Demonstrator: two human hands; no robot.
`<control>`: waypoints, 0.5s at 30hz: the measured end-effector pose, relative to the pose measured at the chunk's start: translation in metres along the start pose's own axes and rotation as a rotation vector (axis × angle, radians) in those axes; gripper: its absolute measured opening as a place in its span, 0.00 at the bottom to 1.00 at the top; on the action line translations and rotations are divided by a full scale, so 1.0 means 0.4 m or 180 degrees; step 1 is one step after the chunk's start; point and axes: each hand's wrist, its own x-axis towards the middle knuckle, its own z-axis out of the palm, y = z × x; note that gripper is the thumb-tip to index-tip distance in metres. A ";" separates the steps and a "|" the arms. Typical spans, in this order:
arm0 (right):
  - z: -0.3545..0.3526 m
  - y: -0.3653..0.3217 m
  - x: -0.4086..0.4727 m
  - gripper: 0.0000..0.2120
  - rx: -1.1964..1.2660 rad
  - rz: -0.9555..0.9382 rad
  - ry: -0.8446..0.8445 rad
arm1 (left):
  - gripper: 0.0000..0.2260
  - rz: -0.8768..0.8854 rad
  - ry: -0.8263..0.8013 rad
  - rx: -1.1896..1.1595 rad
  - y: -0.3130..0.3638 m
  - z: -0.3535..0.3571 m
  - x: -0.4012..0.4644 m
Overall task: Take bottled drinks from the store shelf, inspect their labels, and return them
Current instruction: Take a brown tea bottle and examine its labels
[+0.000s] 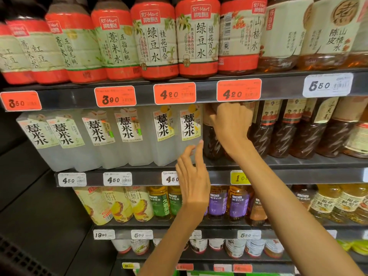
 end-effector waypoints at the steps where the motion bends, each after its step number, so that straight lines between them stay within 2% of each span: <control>1: 0.002 0.003 0.001 0.08 0.0030 0.0013 0.0006 | 0.33 -0.0007 -0.0058 -0.0065 0.003 -0.001 -0.004; 6: 0.003 0.008 -0.007 0.23 0.0529 0.0380 0.0035 | 0.29 0.0195 -0.0556 -0.0236 -0.004 -0.001 -0.011; 10: 0.003 0.001 -0.022 0.20 0.0908 0.0453 0.0205 | 0.26 0.0104 -0.0888 -0.0426 -0.013 0.007 -0.011; 15: 0.002 0.008 -0.042 0.20 0.0902 0.0330 0.0568 | 0.25 -0.0114 -0.1042 -0.0711 -0.018 0.003 -0.023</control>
